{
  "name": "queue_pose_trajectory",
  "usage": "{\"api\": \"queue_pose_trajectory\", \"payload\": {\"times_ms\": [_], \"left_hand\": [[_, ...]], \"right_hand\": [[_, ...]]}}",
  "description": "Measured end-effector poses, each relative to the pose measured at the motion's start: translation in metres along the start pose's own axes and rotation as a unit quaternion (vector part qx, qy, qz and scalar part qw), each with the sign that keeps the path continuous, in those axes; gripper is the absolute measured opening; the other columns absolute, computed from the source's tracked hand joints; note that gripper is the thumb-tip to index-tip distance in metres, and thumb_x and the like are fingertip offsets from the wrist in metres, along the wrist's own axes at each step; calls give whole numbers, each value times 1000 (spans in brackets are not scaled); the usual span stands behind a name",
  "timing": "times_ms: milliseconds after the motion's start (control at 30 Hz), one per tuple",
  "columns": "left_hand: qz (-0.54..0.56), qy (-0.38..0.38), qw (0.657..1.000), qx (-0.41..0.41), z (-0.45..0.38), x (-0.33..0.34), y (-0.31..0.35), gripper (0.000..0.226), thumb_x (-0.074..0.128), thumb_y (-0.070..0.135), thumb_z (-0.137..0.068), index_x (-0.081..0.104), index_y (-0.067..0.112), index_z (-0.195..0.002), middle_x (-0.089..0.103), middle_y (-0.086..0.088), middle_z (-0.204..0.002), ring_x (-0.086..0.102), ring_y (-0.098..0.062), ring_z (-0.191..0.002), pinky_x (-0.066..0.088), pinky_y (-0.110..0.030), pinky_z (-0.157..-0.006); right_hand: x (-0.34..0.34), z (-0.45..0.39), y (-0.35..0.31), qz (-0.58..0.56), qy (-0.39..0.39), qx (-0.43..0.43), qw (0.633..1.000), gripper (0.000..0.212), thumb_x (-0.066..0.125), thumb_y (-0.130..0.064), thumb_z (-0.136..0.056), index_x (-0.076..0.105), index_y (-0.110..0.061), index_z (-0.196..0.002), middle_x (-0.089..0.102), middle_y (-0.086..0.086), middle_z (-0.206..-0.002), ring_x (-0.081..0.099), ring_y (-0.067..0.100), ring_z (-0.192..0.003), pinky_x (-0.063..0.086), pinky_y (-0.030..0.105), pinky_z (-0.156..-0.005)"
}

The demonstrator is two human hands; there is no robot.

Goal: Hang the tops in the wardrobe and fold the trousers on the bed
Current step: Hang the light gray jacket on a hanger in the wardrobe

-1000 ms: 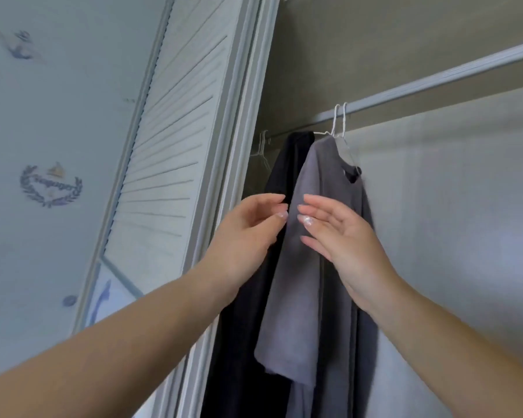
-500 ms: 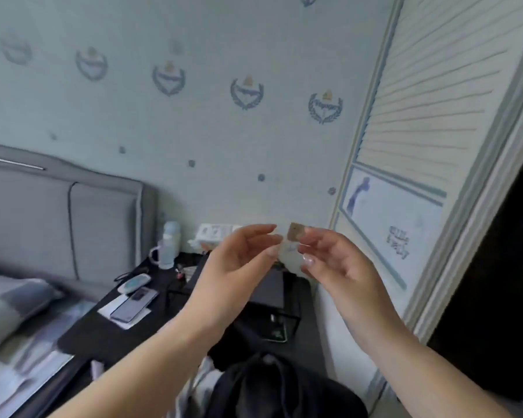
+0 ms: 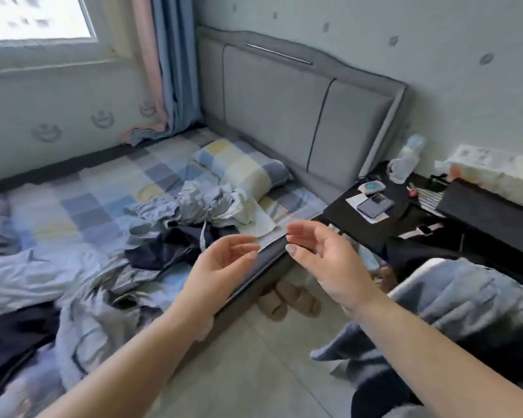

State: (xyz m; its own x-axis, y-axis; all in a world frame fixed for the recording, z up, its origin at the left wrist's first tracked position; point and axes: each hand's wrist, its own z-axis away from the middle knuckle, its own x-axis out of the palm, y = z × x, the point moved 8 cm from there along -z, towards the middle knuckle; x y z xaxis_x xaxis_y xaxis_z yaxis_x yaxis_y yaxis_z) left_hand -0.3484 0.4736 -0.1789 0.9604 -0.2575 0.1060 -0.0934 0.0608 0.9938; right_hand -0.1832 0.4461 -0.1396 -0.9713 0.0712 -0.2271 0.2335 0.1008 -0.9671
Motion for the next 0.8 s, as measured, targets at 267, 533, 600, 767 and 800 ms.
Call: {"api": "queue_pose_trajectory", "payload": {"times_ms": [267,533,600,767,800], "left_hand": [[-12,185,980,-72,38,-201,-48,19,62,4,-89,65,18,-101,71,-3,-98,64,-14,-89,49,-28,-80],[-27,318,937,-140,74,-305,-80,15,61,12,-91,65,19,-104,72,1,-101,66,-5,-90,48,-19,-76],[-28,346,925,-155,76,-325,-89,16,62,12,-91,66,19,-104,72,1,-102,66,-8,-94,48,-21,-80],[-11,404,892,-200,53,-372,-110,14,63,20,-90,66,26,-102,73,8,-100,67,-12,-96,52,-19,-75],[-8,409,889,-204,45,-379,-111,14,63,21,-90,66,27,-102,73,9,-99,68,-11,-95,52,-19,-75]], "right_hand": [[192,-60,43,-33,-172,58,983,25,66,-8,-85,63,-27,-101,67,-5,-106,63,2,-97,47,13,-84],[318,-104,71,-40,-307,93,946,24,63,-4,-87,62,-23,-102,66,-2,-107,61,5,-101,48,18,-90],[348,-119,80,-39,-342,101,934,24,63,-4,-87,62,-24,-100,66,-3,-106,61,4,-100,48,15,-87],[403,-172,105,-31,-387,122,914,23,64,-7,-87,62,-27,-101,65,-10,-107,61,-7,-95,46,7,-78],[410,-182,110,-28,-392,127,911,23,64,-8,-87,62,-27,-101,65,-11,-107,61,-9,-95,46,6,-77]]}}
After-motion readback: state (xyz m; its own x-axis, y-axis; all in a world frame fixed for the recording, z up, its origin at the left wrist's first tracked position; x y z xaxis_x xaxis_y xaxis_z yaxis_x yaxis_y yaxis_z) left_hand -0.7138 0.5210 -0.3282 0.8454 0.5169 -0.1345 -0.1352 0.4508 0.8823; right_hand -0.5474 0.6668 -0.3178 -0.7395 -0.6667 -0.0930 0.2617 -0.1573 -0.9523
